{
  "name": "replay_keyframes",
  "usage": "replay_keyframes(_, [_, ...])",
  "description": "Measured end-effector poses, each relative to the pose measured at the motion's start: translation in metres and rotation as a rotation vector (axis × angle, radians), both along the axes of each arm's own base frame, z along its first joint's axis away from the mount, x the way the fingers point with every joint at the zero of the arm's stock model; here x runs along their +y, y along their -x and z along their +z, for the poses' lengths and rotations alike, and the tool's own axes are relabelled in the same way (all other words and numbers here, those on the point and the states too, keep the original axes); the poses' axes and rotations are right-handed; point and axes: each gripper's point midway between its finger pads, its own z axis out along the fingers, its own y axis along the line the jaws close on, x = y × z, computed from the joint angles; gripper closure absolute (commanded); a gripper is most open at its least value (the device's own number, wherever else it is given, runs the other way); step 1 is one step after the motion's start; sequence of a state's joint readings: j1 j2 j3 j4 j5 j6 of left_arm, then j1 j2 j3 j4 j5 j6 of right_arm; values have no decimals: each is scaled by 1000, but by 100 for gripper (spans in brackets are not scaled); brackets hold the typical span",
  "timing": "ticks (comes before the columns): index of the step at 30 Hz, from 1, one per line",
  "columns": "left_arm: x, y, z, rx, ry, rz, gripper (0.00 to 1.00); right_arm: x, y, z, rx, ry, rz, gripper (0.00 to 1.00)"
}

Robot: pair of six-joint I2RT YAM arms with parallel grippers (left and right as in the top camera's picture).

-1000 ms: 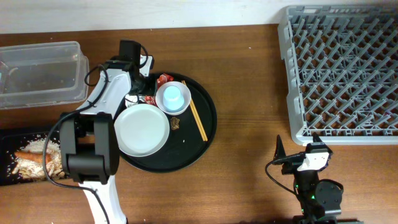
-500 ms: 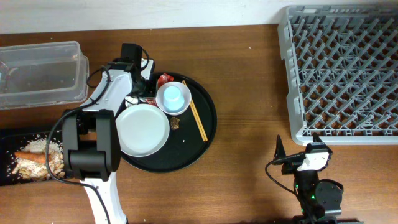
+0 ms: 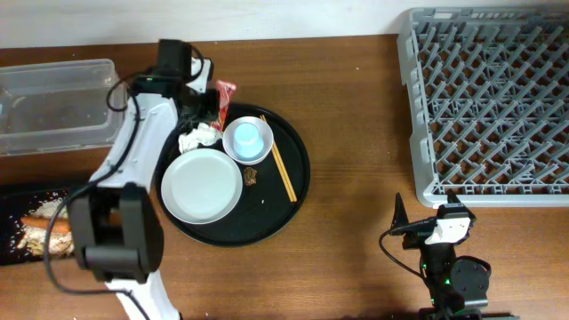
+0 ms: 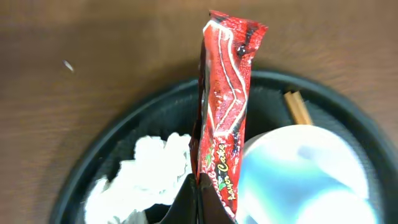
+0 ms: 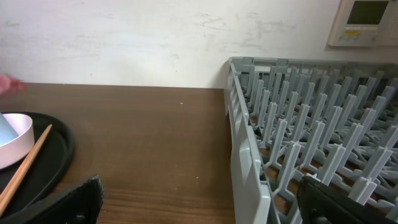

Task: Sort waste into correct bins and load items into the dishwasher rack
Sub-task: 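Lift the wrapper and carry it to the clear plastic bin, then open the left gripper to drop the wrapper into the bin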

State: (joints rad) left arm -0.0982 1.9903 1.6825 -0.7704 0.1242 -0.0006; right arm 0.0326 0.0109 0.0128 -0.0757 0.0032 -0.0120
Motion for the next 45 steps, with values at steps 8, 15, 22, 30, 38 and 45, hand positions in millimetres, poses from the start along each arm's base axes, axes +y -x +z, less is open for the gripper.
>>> replay_keyframes(8, [73, -45, 50, -224, 95, 260, 100, 0, 0, 0, 0, 0, 0, 2])
replay_keyframes(15, [221, -45, 70, -361, -92, 648, 98, 0, 0, 0, 0, 0, 0, 2])
replay_keyframes(22, [294, -36, 75, -428, -195, 825, 65, 0, 0, 0, 0, 1, 0, 2])
replay_keyframes(30, [284, -23, 34, -273, -172, 798, 36, 0, 0, 0, 0, 0, 0, 1])
replay_keyframes(38, [137, -6, 179, -442, 386, 291, 29, 0, 0, 0, 0, 0, 0, 2])
replay_keyframes(45, [28, 31, 88, -44, 243, 162, 28, 0, 0, 0, 0, 0, 0, 2])
